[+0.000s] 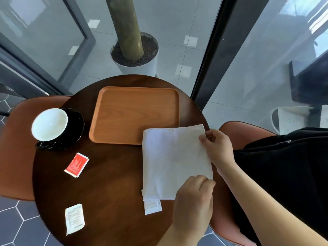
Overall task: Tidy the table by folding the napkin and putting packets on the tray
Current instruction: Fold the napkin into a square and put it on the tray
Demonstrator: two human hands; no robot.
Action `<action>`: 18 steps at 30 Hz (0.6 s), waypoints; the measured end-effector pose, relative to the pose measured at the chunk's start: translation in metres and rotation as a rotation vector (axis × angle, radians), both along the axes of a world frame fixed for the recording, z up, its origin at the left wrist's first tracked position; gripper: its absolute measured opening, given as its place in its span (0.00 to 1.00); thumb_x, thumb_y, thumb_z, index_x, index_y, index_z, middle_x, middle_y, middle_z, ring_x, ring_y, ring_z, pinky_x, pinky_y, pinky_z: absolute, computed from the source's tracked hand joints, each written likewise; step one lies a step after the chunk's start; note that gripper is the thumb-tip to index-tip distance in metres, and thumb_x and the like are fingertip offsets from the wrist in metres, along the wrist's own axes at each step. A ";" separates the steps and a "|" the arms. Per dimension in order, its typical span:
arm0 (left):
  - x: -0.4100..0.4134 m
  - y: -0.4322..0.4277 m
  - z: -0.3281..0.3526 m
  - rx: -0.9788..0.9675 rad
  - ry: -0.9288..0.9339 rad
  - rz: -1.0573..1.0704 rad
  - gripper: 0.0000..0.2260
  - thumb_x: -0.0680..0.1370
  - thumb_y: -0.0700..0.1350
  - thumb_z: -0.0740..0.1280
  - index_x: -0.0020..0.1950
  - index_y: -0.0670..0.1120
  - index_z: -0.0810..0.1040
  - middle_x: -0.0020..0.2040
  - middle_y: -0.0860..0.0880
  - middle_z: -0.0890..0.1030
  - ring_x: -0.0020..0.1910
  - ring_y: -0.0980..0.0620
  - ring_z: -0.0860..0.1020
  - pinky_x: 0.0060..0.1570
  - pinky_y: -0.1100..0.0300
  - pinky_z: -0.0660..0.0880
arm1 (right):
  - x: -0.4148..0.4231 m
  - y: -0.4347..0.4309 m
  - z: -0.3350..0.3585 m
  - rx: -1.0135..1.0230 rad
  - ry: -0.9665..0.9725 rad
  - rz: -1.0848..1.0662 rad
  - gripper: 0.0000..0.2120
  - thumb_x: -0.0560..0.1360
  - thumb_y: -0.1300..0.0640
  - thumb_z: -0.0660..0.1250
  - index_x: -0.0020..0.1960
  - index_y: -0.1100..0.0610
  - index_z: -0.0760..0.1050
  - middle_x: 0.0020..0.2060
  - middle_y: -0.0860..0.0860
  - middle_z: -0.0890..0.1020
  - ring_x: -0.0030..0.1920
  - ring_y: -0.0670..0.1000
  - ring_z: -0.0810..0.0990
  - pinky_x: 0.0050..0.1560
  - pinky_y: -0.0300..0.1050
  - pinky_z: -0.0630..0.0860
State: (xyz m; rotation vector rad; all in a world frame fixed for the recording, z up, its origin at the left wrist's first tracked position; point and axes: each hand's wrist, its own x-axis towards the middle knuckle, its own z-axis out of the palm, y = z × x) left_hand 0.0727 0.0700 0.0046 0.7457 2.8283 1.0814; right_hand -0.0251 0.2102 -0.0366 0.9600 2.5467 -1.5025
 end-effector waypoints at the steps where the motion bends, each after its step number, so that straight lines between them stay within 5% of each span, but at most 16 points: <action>1: 0.000 0.001 -0.002 -0.002 0.006 0.005 0.15 0.64 0.32 0.76 0.47 0.45 0.85 0.40 0.50 0.82 0.35 0.49 0.80 0.32 0.59 0.78 | 0.001 0.000 -0.001 0.016 -0.005 0.001 0.04 0.76 0.51 0.70 0.44 0.49 0.80 0.38 0.45 0.83 0.41 0.50 0.82 0.39 0.49 0.79; 8: -0.002 -0.006 -0.004 0.034 -0.053 0.068 0.07 0.75 0.48 0.68 0.50 0.49 0.83 0.45 0.53 0.83 0.42 0.54 0.80 0.38 0.62 0.78 | 0.005 0.000 -0.004 0.244 0.004 0.129 0.06 0.78 0.53 0.69 0.55 0.51 0.80 0.41 0.43 0.81 0.39 0.45 0.77 0.35 0.39 0.70; 12: -0.010 -0.038 -0.013 0.011 -0.070 0.255 0.06 0.73 0.43 0.73 0.50 0.47 0.82 0.45 0.51 0.82 0.44 0.51 0.81 0.43 0.61 0.77 | 0.021 -0.001 0.000 0.305 0.018 0.144 0.16 0.77 0.57 0.71 0.64 0.54 0.79 0.50 0.48 0.80 0.44 0.47 0.78 0.42 0.36 0.72; 18: -0.031 -0.094 -0.025 -0.162 -0.106 0.499 0.14 0.70 0.39 0.78 0.55 0.43 0.82 0.49 0.46 0.79 0.47 0.45 0.77 0.43 0.57 0.74 | 0.060 -0.009 0.009 0.321 0.028 0.136 0.12 0.76 0.59 0.72 0.59 0.55 0.81 0.44 0.44 0.79 0.40 0.41 0.77 0.38 0.27 0.67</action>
